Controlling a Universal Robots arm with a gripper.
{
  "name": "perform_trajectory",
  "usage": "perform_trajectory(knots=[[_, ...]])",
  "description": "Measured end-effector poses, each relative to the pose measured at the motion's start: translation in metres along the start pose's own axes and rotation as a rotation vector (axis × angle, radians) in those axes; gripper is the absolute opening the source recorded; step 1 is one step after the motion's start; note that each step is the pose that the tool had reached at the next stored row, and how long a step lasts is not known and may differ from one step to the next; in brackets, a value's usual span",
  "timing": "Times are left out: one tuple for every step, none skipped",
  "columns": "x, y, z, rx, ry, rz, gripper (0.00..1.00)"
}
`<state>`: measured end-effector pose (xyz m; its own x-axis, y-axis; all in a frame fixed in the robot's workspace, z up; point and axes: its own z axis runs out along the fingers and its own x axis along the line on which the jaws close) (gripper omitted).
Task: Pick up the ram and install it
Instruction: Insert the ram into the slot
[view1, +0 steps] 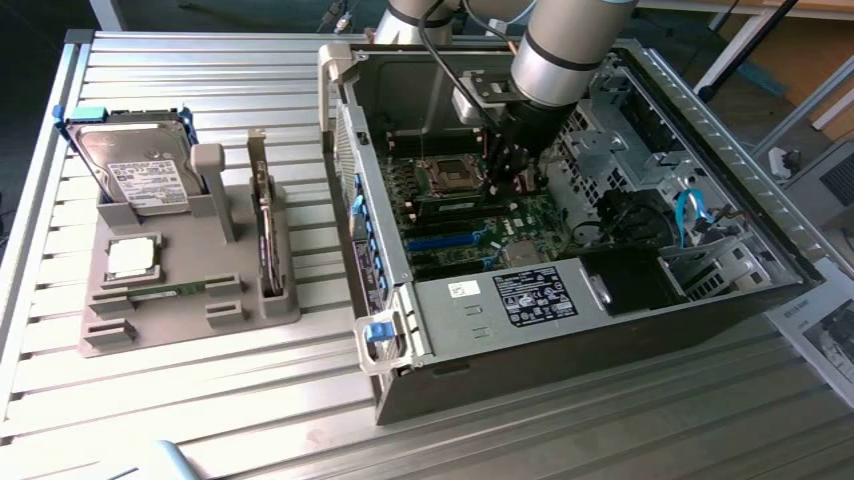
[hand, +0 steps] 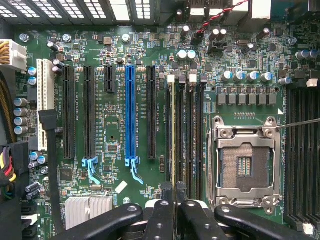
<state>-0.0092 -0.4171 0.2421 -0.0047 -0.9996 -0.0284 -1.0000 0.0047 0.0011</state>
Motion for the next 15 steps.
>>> perform_trajectory(knots=[[0.0, 0.0, 0.0, -0.0002, 0.0, 0.0, 0.12], [0.0, 0.0, 0.0, -0.0002, 0.0, 0.0, 0.12], [0.0, 0.0, 0.0, -0.0002, 0.0, 0.0, 0.12], [0.0, 0.0, 0.0, -0.0002, 0.0, 0.0, 0.12], [0.0, 0.0004, 0.0, -0.0002, -0.0001, 0.0, 0.12], [0.0, 0.0005, 0.0, -0.0002, 0.0, 0.0, 0.12], [0.0, 0.0005, 0.0, -0.0002, 0.0, 0.0, 0.12], [0.0, 0.0005, 0.0, -0.0001, -0.0001, 0.0, 0.12], [0.0, 0.0005, 0.0, -0.0004, -0.0001, 0.0, 0.12], [0.0, 0.0005, 0.0, -0.0006, -0.0002, 0.0, 0.12], [0.0, 0.0005, 0.0, -0.0006, -0.0002, 0.0, 0.12], [0.0, 0.0004, 0.0, -0.0006, -0.0002, 0.0, 0.12], [0.0, 0.0004, 0.0, -0.0006, -0.0002, 0.0, 0.12], [0.0, 0.0004, 0.0, -0.001, -0.0002, 0.0, 0.12], [0.0001, 0.0, 0.0, -0.0038, 0.0, 0.0, 0.12]])
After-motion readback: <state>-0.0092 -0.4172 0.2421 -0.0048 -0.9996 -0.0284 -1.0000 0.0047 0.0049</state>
